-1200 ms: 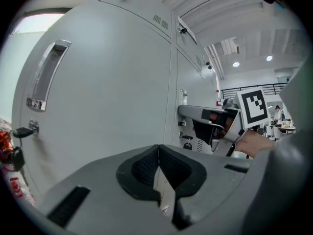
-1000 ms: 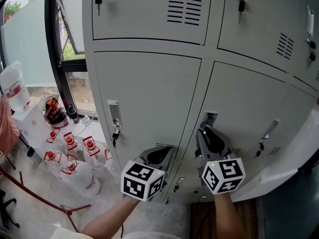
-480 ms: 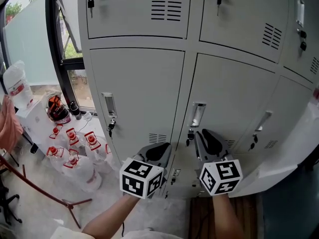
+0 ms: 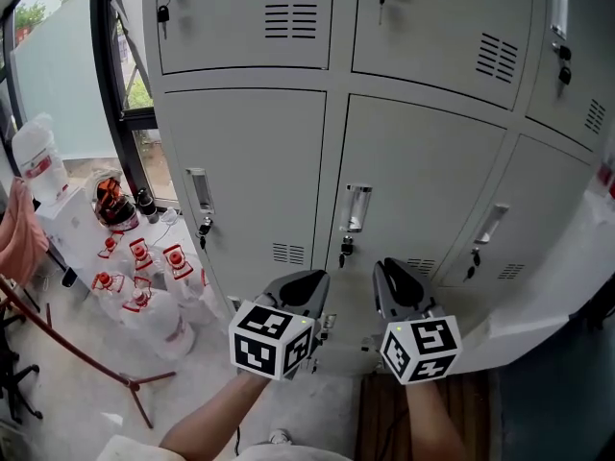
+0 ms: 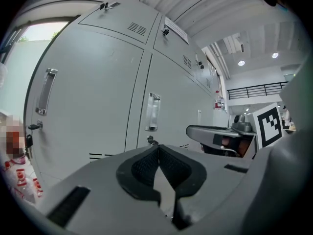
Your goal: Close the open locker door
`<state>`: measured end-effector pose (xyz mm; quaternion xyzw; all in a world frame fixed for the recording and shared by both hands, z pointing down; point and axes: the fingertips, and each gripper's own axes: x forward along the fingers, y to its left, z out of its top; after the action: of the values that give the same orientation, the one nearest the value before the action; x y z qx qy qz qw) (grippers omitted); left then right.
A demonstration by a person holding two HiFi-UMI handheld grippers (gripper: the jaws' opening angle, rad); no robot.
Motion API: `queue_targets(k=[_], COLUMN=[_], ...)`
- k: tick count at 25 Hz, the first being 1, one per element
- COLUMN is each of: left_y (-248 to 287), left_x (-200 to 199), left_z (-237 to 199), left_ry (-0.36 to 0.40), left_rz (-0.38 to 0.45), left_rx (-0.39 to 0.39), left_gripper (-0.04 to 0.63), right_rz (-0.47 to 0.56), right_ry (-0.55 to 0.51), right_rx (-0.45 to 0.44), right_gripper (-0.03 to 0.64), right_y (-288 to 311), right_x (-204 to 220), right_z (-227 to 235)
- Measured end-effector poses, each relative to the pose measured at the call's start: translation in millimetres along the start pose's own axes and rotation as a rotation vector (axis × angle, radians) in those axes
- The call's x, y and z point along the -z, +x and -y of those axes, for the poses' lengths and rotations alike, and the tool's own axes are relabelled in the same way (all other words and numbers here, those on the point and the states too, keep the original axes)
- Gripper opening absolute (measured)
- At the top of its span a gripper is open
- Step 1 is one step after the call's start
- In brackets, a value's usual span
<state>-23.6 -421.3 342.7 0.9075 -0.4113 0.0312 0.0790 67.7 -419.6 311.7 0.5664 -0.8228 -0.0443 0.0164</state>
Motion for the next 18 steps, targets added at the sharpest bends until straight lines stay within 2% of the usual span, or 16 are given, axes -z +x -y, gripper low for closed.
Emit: queue_targets(k=[18], left_y=[5], left_x=[11], left_z=[54], left_ry=[0.004], left_rz=[-0.016], left_rx=[-0.054], left_gripper=[0.008], right_rz=[-0.044], right_ry=[0.018], right_rx=[-0.012], right_gripper=[0.007], right_y=[-66], right_x=[14], right_z=[24])
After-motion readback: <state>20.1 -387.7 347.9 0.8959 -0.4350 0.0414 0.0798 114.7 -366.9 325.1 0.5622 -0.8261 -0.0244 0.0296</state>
